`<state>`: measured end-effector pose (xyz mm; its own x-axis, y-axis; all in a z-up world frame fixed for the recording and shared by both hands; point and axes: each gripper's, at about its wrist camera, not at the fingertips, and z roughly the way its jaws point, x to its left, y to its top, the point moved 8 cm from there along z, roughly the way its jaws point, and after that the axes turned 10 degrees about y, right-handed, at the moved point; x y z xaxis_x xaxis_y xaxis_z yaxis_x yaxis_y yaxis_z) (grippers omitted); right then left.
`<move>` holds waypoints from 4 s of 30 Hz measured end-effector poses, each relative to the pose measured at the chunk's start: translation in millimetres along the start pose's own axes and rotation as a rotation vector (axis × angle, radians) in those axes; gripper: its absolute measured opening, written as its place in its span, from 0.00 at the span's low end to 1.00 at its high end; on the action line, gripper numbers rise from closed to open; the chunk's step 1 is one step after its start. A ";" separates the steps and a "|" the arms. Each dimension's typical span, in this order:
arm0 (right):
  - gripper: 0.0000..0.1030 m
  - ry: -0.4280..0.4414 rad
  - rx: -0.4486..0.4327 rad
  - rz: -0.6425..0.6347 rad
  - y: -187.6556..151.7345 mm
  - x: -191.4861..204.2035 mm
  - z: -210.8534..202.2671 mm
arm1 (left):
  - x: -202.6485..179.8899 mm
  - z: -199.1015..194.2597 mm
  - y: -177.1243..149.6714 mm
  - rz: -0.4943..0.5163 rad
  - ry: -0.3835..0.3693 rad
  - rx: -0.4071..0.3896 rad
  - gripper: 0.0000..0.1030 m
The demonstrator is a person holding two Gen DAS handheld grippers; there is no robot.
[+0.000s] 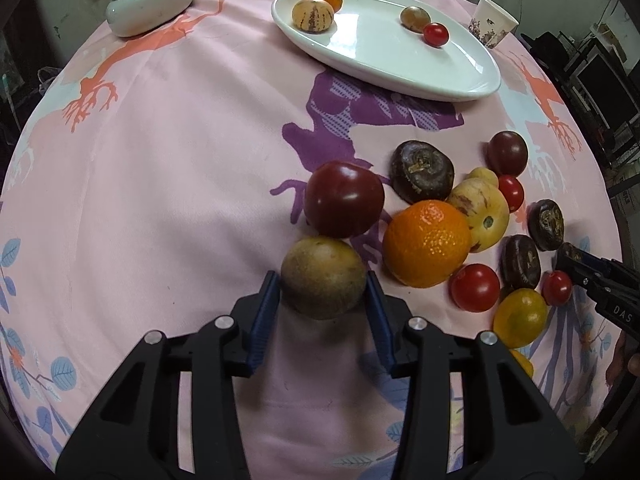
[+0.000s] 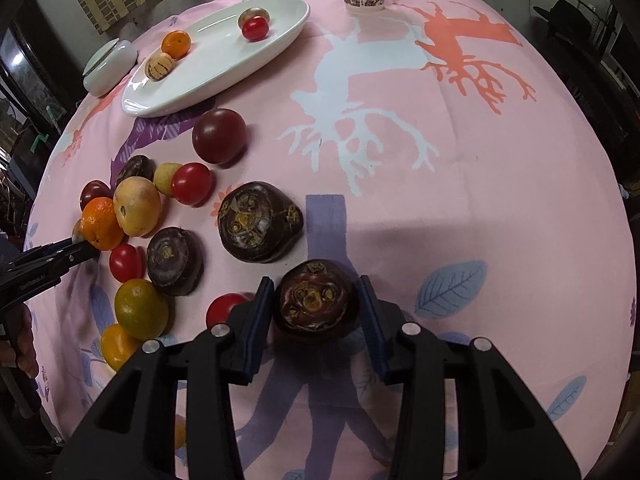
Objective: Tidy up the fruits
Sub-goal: 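Grasp a brown fruit with the left gripper while the right grasps a mangosteen, then carry both fruits onto the white plate and open both grippers, then move both grippers back toward the fruit cluster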
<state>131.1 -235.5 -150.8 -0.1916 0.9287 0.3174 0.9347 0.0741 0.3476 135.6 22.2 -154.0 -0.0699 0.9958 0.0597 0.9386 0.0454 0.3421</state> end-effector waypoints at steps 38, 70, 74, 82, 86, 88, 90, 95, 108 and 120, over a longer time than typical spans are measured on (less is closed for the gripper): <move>0.41 0.143 -0.276 -0.168 176.5 75.8 -66.4 | -15.3 -92.6 146.8 0.009 -0.129 -0.247 0.38; 0.41 0.295 -0.235 -0.140 268.8 84.2 55.8 | -56.3 44.1 237.8 0.050 -0.131 -0.146 0.38; 0.41 0.288 -0.233 -0.170 290.8 91.7 69.0 | -58.4 55.2 244.1 0.049 -0.122 -0.137 0.38; 0.41 0.256 -0.192 -0.213 312.4 101.2 103.5 | -61.8 68.4 250.0 0.046 -0.120 -0.125 0.39; 0.42 0.246 -0.179 -0.195 312.8 97.9 111.5 | -62.9 71.9 253.0 0.032 -0.127 -0.117 0.40; 0.42 0.254 -0.180 -0.183 312.7 95.9 112.1 | -63.3 71.4 254.2 0.026 -0.130 -0.118 0.43; 0.42 0.248 -0.190 -0.179 312.8 93.1 109.2 | -63.9 68.5 255.4 0.017 -0.136 -0.127 0.51; 0.43 0.267 -0.206 -0.145 311.4 86.9 98.8 | -61.7 55.6 256.8 0.009 -0.120 -0.156 0.68; 0.65 0.252 -0.280 -0.036 247.9 47.8 15.3 | -31.8 -6.1 200.3 -0.038 -0.094 -0.175 0.80; 0.73 0.151 -0.186 0.039 110.3 19.6 -31.9 | -13.2 -45.1 87.7 -0.055 -0.057 -0.083 0.83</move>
<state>220.9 -220.7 -78.1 -0.2122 0.8636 0.4574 0.8739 -0.0417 0.4843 203.6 9.5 -82.5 -0.0986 0.9950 -0.0142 0.9026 0.0954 0.4198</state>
